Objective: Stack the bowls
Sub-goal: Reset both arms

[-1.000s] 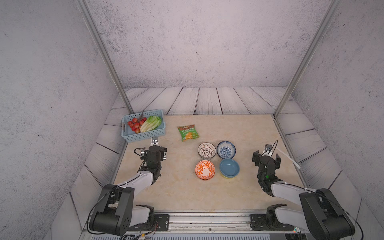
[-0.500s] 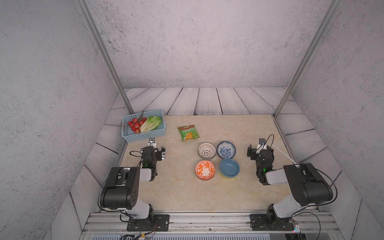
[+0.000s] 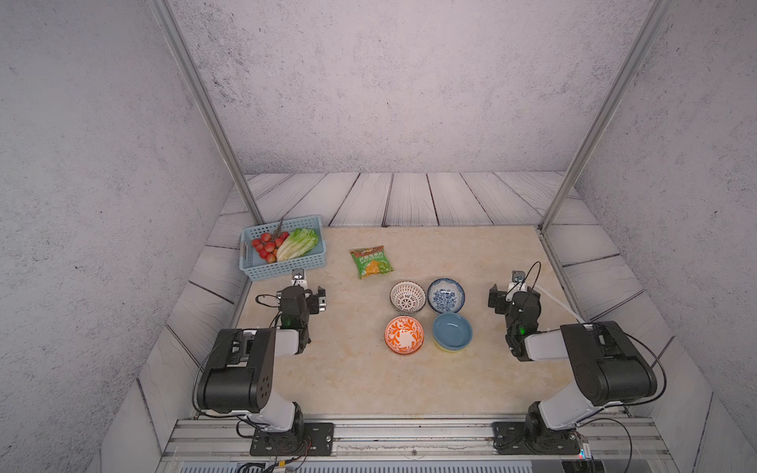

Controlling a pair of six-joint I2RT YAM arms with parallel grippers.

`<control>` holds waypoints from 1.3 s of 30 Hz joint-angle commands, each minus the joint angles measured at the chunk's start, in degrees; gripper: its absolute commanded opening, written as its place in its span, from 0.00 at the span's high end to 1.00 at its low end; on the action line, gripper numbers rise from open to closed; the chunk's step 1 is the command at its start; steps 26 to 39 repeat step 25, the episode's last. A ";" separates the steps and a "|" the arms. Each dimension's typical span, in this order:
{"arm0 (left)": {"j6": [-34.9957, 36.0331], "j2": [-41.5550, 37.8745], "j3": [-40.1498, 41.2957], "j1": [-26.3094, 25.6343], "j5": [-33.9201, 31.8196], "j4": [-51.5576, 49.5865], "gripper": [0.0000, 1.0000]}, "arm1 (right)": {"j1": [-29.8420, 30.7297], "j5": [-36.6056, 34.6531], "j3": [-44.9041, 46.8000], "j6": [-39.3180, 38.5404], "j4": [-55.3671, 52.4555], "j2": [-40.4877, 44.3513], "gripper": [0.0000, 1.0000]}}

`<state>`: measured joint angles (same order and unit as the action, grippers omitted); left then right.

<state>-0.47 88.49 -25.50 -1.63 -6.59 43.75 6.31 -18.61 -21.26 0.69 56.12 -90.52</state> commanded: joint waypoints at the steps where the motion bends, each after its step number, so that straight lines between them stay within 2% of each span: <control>1: -0.67 -0.70 -1.01 0.23 -0.60 -0.15 0.00 | -0.23 -1.08 -0.63 0.72 -0.70 -0.27 0.01; 39: -0.50 -0.79 -0.88 0.24 -0.55 0.00 0.00 | -0.21 -1.16 -0.29 0.63 -0.18 -0.18 0.01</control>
